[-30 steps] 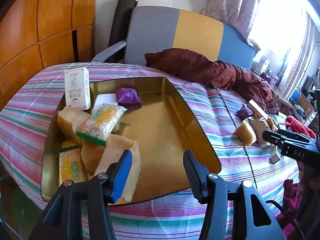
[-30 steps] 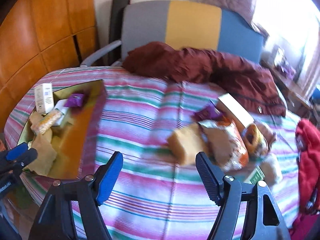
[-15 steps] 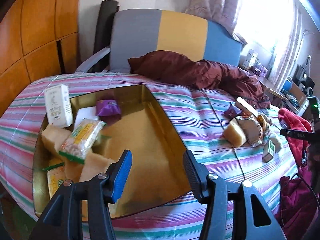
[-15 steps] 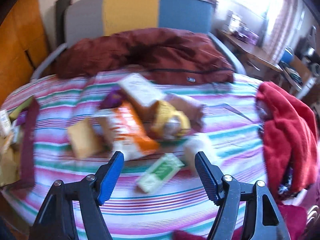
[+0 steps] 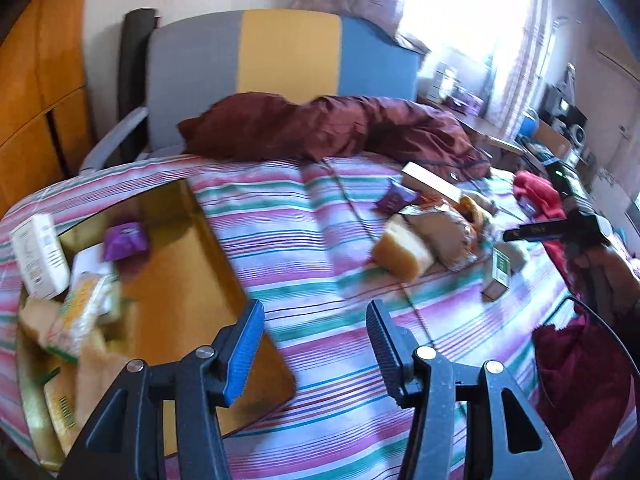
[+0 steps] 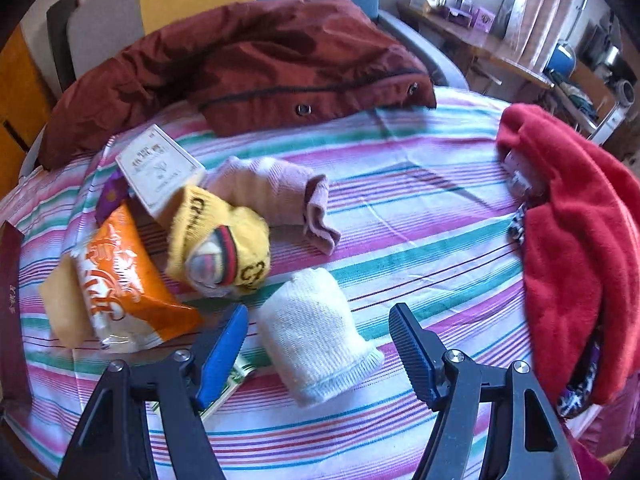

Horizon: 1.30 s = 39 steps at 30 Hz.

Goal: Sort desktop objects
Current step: 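Move both tools back to the pile of items, then grasp the white knitted cap with the right tool, then grasp the green tea box with the left tool while the right tool holds the cap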

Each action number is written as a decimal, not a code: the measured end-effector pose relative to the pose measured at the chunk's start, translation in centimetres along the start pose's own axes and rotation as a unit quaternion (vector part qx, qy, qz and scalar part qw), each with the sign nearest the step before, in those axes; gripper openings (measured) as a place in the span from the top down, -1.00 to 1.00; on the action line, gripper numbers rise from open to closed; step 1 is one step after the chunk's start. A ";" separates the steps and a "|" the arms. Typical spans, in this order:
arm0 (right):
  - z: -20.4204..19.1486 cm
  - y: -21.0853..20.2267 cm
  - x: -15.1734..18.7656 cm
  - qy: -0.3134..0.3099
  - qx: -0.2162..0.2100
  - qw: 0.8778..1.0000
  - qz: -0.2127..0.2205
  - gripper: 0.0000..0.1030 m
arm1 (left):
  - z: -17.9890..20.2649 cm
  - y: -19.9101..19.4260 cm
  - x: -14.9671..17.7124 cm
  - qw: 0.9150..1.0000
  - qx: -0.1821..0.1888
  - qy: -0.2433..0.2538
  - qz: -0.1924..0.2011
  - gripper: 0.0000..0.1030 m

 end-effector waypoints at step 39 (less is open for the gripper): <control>0.0 -0.2 -0.5 0.001 -0.014 1.000 -0.001 -0.07 | 23.7 13.5 -6.2 0.950 0.190 0.242 -0.056 -0.03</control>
Point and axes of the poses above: each gripper's, at about its wrist camera, not at the fingertips, and y roughly the way its jaws point, z to its right, x to its underside, the point moved 9 cm from there along y, roughly the way its jaws point, and after that the axes turned 15 degrees about y, right-handed, at the moved point
